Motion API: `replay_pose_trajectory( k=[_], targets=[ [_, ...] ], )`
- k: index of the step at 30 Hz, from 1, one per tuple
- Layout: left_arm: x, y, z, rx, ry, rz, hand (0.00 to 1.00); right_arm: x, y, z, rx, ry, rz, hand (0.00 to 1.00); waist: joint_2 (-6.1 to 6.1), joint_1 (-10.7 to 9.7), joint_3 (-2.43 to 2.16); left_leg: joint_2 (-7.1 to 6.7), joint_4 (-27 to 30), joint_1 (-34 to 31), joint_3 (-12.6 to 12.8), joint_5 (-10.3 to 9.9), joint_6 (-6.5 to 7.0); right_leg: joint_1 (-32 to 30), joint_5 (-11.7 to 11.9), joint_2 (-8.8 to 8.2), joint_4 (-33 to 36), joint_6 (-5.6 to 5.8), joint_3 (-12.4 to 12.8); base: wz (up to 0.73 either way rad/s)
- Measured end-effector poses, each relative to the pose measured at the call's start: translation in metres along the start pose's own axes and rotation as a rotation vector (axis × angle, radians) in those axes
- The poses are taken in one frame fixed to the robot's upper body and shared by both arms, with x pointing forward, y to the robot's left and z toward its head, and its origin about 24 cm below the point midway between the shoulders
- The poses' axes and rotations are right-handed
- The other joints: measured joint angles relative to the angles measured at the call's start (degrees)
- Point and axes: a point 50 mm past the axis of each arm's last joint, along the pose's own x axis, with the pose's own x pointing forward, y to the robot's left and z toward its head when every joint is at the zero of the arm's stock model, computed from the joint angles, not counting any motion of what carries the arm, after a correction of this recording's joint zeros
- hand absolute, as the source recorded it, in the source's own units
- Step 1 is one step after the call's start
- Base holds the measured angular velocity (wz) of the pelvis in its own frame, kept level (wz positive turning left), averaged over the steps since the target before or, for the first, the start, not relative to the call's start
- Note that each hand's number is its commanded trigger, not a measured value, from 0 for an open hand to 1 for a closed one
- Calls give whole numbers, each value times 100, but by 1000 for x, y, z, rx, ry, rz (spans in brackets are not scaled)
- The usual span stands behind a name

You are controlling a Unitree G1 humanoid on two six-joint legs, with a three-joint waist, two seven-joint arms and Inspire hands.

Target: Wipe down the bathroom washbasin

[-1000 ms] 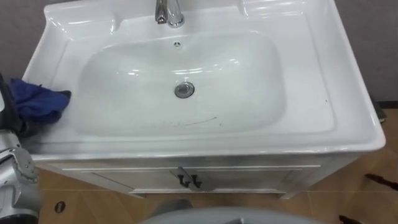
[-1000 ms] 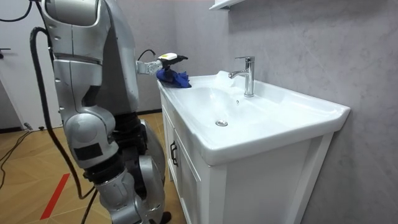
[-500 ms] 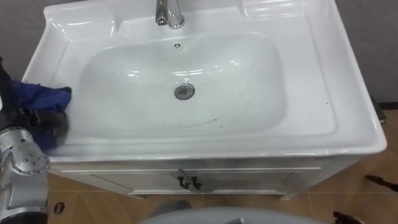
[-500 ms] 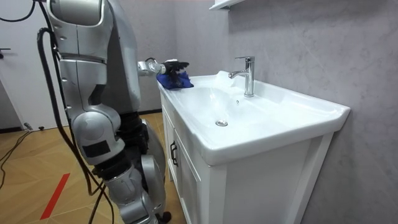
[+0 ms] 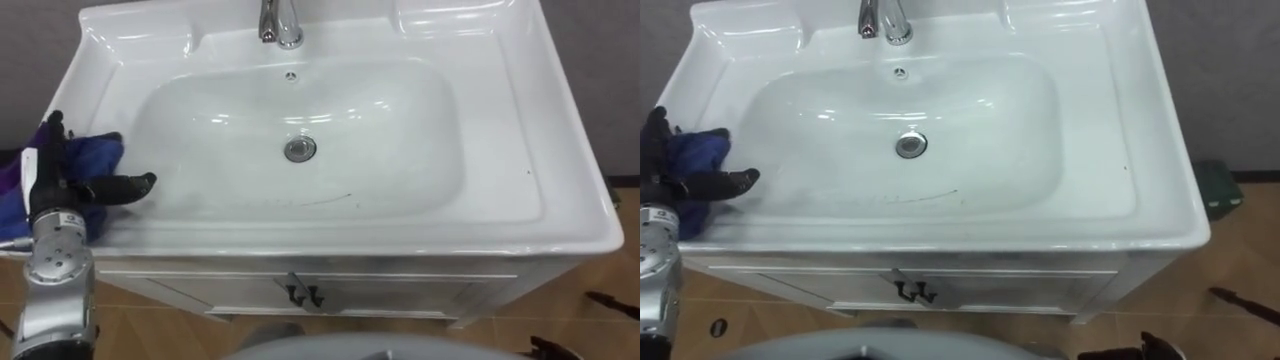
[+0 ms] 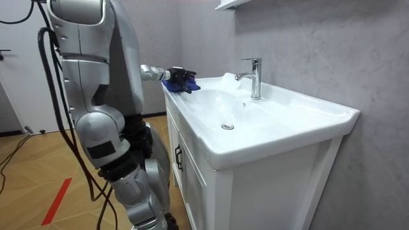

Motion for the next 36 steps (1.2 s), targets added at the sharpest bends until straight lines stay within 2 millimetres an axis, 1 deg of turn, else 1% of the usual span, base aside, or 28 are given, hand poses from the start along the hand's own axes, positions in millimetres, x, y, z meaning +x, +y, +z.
replay_pose_trajectory(
  k=[2, 3, 4, 7, 9, 13, 14, 18, 22, 25, 27, 30, 34, 36],
  targets=[
    [1, 3, 3, -5, -10, 13, 0, 0, 0, -1, 0, 3, -4, 0, 3, 0, 0, -2, 0, -2, -16, 0, 0, 3, 0, 6, -3, 0, -2, 0],
    [1, 5, 5, -7, -21, 26, 0, 0, 1, -2, 1, 8, -4, 0, -12, -2, 11, -4, -3, -2, -24, 0, 0, 6, 0, 8, -4, 1, -10, 0],
    [1, 6, 7, -9, -29, 32, 0, 0, 1, -3, 1, 11, -3, 0, -11, 2, 12, -4, -3, -2, -25, 0, 0, 7, 0, 9, -5, 0, -13, 0],
    [2, 11, 13, -21, -66, 79, 0, 0, 5, -9, 4, 33, 6, 0, -17, 12, 32, -5, -4, -6, -29, 0, 0, 5, 0, 10, -8, 1, -20, 0],
    [3, 16, 19, -30, -90, 124, 0, 0, 6, -9, 4, 36, 8, 0, -18, 11, 54, -9, -4, -18, -31, 0, 0, -3, 0, 7, -13, 1, -21, 0],
    [3, 21, 28, -10, -136, 176, 0, 0, 6, -9, 5, 32, 9, 0, -40, 20, 60, -15, -17, -44, -31, 0, 0, -36, 2, 4, -20, 3, -16, 0],
    [2, 22, 31, -3, -154, 195, 0, 0, 6, -8, 5, 30, 9, 0, -42, 21, 58, -17, -20, -48, -31, 0, 0, -36, 3, 6, -34, 6, -18, 0],
    [-1, 26, 48, -20, -241, 251, 0, -1, 5, -10, 4, 27, 9, 0, -64, 30, 30, -32, -18, -52, -44, 0, 0, -1, 25, 19, -109, 33, -23, 2],
    [-4, 34, 55, 16, -293, 339, 0, -1, 4, -12, -4, 27, 8, 0, -64, 11, 30, -61, -72, 41, -81, -2, 3, 88, 38, 14, -105, 53, -16, 0],
    [-6, 40, 57, 8, -320, 412, 0, -2, 4, -13, -3, 23, 7, 0, -42, 19, 30, -81, -160, 122, -116, -2, 3, 130, 39, 9, -108, 55, -3, 2],
    [-7, 41, 58, 1, -325, 446, 0, -2, 3, -16, -2, 32, 4, 0, -23, 20, 44, -101, -171, 168, -165, -2, 2, 180, 40, 5, -112, 57, 7, 5],
    [-8, 44, 58, -12, -339, 505, 0, -2, 3, -17, -9, 31, 3, 0, 23, 69, 58, -101, -170, 180, -171, -2, 3, 174, 39, 13, -142, 57, 108, -1],
    [-10, 50, 58, -27, -347, 578, 0, -2, 4, -17, -13, 34, 4, 0, 38, 151, 40, -110, -173, 192, -152, 0, 6, 186, 41, 28, -187, 62, 180, -4],
    [-13, 60, 57, -39, -346, 654, 0, -2, 4, -16, -18, 21, 7, 0, 31, 160, 37, -116, -175, 199, -153, 1, 7, 192, 47, 41, -200, 71, 214, 0]
  ],
)
